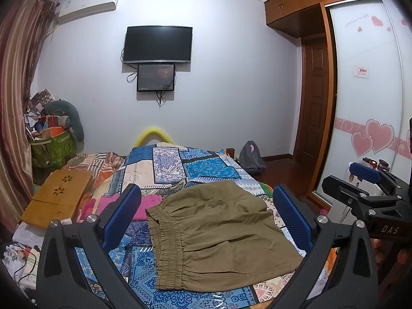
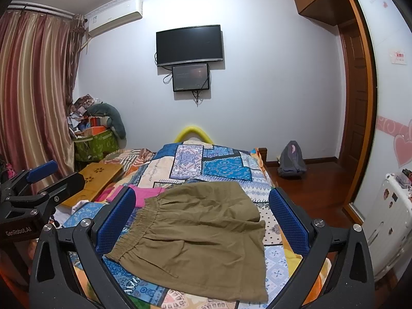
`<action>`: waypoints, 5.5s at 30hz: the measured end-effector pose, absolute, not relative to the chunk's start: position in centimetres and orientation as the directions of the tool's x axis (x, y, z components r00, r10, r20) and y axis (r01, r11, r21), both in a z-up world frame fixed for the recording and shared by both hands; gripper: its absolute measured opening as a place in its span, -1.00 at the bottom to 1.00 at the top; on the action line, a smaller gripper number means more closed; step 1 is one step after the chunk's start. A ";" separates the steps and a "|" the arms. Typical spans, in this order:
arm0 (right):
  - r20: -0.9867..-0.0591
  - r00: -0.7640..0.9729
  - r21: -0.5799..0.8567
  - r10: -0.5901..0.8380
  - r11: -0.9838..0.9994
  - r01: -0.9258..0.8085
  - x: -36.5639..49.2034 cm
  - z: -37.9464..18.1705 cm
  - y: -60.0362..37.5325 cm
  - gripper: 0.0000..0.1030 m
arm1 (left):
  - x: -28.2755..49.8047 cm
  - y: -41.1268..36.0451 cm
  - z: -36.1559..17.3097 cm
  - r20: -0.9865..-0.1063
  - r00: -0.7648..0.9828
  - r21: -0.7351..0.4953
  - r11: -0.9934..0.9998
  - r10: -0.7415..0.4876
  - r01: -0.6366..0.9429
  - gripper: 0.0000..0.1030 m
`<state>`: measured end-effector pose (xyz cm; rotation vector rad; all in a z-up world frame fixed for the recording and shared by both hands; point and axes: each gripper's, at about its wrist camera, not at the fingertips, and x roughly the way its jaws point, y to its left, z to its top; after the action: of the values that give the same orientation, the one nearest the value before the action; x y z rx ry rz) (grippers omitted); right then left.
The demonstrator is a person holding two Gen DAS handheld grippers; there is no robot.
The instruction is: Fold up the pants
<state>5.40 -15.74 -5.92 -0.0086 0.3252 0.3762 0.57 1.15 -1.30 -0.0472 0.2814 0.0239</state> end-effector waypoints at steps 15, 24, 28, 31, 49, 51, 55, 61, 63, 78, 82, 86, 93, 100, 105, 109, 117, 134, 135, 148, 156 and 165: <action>-0.323 0.876 0.056 0.358 0.931 -0.360 5.8 -6.1 -15.7 1.00 | 1.0 1.6 -1.8 -0.289 0.957 -0.048 0.998 0.023 -0.039 1.00; -0.326 0.875 0.056 0.357 0.932 -0.359 5.8 -6.3 -15.7 1.00 | 1.0 1.7 -1.8 -0.291 0.957 -0.050 0.998 0.022 -0.038 1.00; -0.327 0.875 0.054 0.357 0.931 -0.360 5.8 -6.3 -15.7 1.00 | 1.0 1.6 -1.8 -0.291 0.957 -0.050 0.998 0.020 -0.037 1.00; -0.326 0.875 0.050 0.357 0.931 -0.362 5.7 -6.3 -15.6 1.00 | 1.0 1.6 -1.8 -0.291 0.957 -0.050 0.998 0.020 -0.037 1.00; -0.346 0.864 0.061 0.365 0.928 -0.368 7.0 -6.8 -15.3 1.00 | 2.7 1.4 -1.8 -0.312 0.950 -0.040 0.998 0.027 -0.042 1.00; -0.351 0.863 0.065 0.364 0.928 -0.366 7.3 -7.1 -15.5 1.00 | 3.2 1.4 -1.9 -0.317 0.948 -0.037 0.998 0.030 -0.044 1.00; -0.358 0.862 0.071 0.358 0.931 -0.357 8.5 -7.7 -15.9 1.00 | 4.6 1.5 -2.4 -0.331 0.943 -0.037 0.998 0.033 -0.048 1.00; -0.403 0.845 0.108 0.351 0.935 -0.337 11.9 -8.7 -17.1 0.99 | 8.0 2.4 -3.4 -0.362 0.929 -0.026 0.996 0.072 -0.087 1.00; -0.427 0.841 0.114 0.333 0.942 -0.315 13.2 -8.8 -17.4 0.99 | 9.6 3.1 -3.6 -0.383 0.921 -0.032 0.995 0.072 -0.091 1.00; -0.419 0.855 0.030 0.304 0.946 -0.322 23.5 -9.8 -17.3 0.99 | 23.6 10.2 -7.0 -0.504 0.850 0.005 0.985 0.152 -0.172 1.00; -0.451 0.839 -0.002 0.305 0.939 -0.343 26.3 -11.1 -16.5 0.99 | 28.1 12.5 -9.9 -0.577 0.803 -0.001 0.983 0.149 -0.182 1.00; -0.508 0.814 -0.016 0.281 0.942 -0.335 30.0 -13.0 -15.9 0.98 | 32.5 14.7 -13.8 -0.648 0.745 0.003 0.978 0.160 -0.207 1.00; -0.664 0.686 0.008 0.296 0.921 -0.389 36.5 -17.9 -15.2 0.71 | 37.7 18.1 -21.4 -0.767 0.626 0.023 0.981 0.141 -0.193 1.00; -0.746 0.599 -0.003 0.291 0.898 -0.440 40.7 -20.9 -14.0 0.65 | 38.8 20.4 -26.1 -0.830 0.545 0.018 0.982 0.118 -0.186 0.81; -0.784 0.532 0.009 0.320 0.863 -0.505 43.8 -22.1 -12.4 0.64 | 38.5 21.2 -28.4 -0.872 0.489 -0.077 0.985 0.010 -0.157 0.72; -0.809 0.504 0.001 0.302 0.858 -0.514 45.5 -23.2 -12.2 0.64 | 38.5 21.3 -29.2 -0.877 0.479 -0.129 0.981 -0.044 -0.147 0.71; -0.868 0.400 0.057 0.294 0.859 -0.508 47.3 -25.6 -11.6 0.38 | 38.5 20.6 -29.4 -0.871 0.475 -0.196 0.976 -0.127 -0.100 0.14; -0.747 0.538 0.083 0.391 0.858 -0.508 45.3 -19.9 -11.4 -0.81 | 37.8 16.9 -24.0 -0.798 0.587 0.086 0.990 0.136 -0.112 -0.55; -0.734 0.553 0.081 0.394 0.859 -0.505 45.3 -19.0 -11.5 -0.82 | 37.9 16.9 -23.3 -0.788 0.600 0.092 0.989 0.141 -0.112 -0.58; -0.638 0.612 0.137 0.467 0.851 -0.507 40.0 -8.8 -15.0 -0.82 | 36.5 16.9 -14.2 -0.687 0.724 0.006 0.997 0.061 -0.078 -0.82; -0.602 0.623 0.161 0.500 0.840 -0.518 33.5 -6.9 -17.6 -0.82 | 30.8 15.4 -11.9 -0.679 0.734 -0.009 1.000 0.014 -0.027 -0.84; -0.607 0.608 0.239 0.512 0.847 -0.475 27.3 -8.1 -20.9 -0.82 | 24.6 12.4 -11.6 -0.686 0.728 0.030 0.999 0.005 0.021 -0.85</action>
<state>27.25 -20.85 -8.10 0.0553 0.7190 0.5705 24.62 12.41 -11.56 0.0366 0.7559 -0.0088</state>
